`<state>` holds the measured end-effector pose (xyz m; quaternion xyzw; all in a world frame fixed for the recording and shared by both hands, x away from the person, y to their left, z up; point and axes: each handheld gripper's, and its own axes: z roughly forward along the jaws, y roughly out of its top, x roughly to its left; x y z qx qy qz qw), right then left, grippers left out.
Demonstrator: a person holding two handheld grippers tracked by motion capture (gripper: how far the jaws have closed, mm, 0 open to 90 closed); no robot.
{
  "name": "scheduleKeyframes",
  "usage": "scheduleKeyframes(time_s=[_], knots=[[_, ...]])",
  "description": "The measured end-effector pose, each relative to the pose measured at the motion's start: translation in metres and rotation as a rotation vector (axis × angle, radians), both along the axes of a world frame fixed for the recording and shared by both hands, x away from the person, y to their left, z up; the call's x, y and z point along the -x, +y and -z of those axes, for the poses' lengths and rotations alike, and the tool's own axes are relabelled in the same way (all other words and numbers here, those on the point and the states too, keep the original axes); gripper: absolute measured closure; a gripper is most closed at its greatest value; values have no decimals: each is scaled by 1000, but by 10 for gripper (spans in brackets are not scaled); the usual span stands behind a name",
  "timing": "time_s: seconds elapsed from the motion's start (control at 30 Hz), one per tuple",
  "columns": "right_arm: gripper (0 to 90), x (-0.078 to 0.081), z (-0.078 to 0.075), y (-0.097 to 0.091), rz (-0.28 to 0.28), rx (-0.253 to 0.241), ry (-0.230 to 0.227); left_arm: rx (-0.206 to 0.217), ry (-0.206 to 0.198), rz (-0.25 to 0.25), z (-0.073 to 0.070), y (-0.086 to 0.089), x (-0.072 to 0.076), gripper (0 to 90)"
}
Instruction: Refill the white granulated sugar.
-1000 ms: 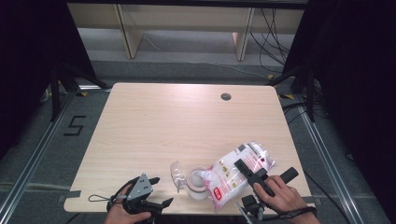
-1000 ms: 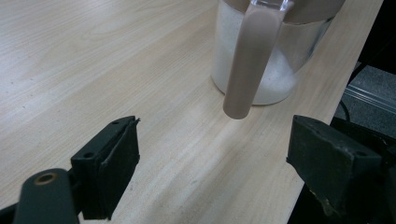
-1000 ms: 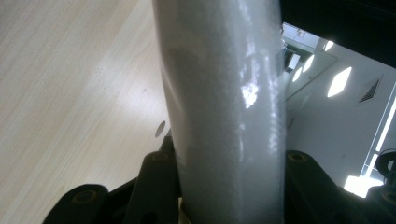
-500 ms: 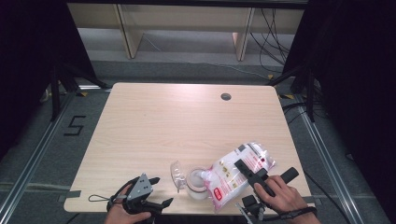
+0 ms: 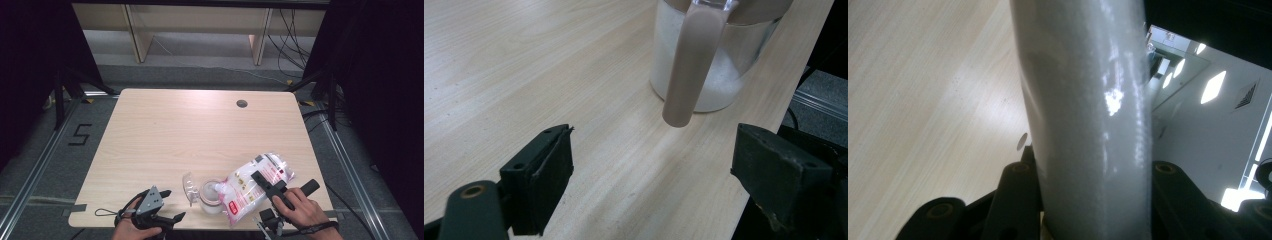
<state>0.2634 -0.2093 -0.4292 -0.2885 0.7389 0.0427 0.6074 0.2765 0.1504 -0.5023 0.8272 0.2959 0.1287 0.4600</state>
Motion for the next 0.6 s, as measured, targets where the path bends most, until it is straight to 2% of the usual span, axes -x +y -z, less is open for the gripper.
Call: scheduleKeyframes(time_s=[0.47,0.53,0.6], knots=[[707,-2,1,-1,-7,-35,31,6,-3,4,0,0,0,162],[708,-4,1,-1,-22,-47,36,9,-1,1,0,0,0,162],[709,-3,1,-4,-3,-70,54,9,-2,2,0,0,0,162]])
